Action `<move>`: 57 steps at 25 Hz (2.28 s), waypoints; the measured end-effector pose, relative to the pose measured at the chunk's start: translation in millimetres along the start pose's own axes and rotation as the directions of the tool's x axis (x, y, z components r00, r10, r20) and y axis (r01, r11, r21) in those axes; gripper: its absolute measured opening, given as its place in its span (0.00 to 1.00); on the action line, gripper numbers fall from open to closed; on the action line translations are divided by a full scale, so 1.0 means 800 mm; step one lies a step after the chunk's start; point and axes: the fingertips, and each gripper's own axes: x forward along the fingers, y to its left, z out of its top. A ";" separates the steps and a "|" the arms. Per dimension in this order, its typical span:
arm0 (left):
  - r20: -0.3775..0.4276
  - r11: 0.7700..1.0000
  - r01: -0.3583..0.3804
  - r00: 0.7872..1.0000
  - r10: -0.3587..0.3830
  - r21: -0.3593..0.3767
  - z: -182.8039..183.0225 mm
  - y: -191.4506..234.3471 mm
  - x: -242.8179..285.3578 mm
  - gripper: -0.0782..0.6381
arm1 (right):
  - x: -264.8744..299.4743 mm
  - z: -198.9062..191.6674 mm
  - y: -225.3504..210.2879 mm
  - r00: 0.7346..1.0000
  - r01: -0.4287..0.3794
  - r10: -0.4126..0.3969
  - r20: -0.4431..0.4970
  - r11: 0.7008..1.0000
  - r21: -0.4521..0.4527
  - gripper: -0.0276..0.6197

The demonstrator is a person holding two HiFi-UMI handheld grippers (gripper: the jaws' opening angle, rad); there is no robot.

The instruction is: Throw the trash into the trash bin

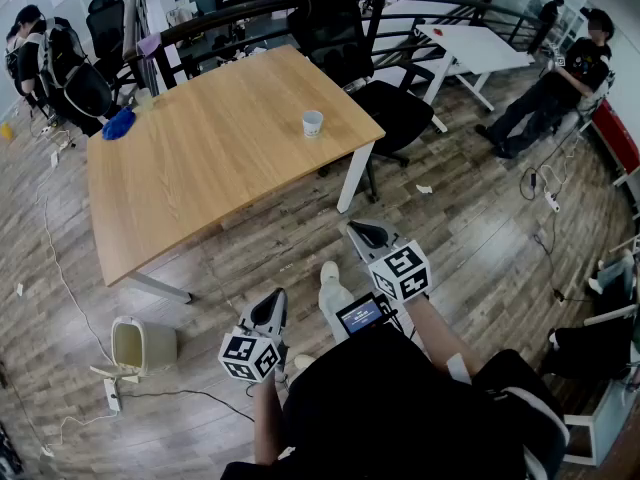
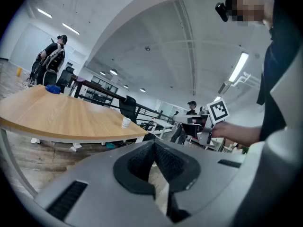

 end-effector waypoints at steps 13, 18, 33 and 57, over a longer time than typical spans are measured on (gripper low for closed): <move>-0.052 0.989 0.027 0.998 -0.020 0.146 0.170 0.114 0.258 0.11 | 0.242 0.086 -0.206 0.997 -0.048 0.045 0.068 0.997 0.053 0.04; -0.060 0.989 0.048 0.997 -0.040 0.143 0.214 0.137 0.362 0.11 | 0.299 0.098 -0.292 0.996 -0.058 0.055 0.067 0.998 0.037 0.04; -0.160 0.998 0.036 0.986 -0.042 -0.043 0.223 0.214 0.471 0.11 | 0.491 -0.024 -0.378 0.970 -0.069 0.075 -0.230 0.997 0.037 0.59; -0.151 0.997 0.070 0.986 -0.075 -0.040 0.235 0.252 0.479 0.11 | 0.533 0.025 -0.389 0.983 -0.051 0.060 -0.171 0.997 0.054 0.59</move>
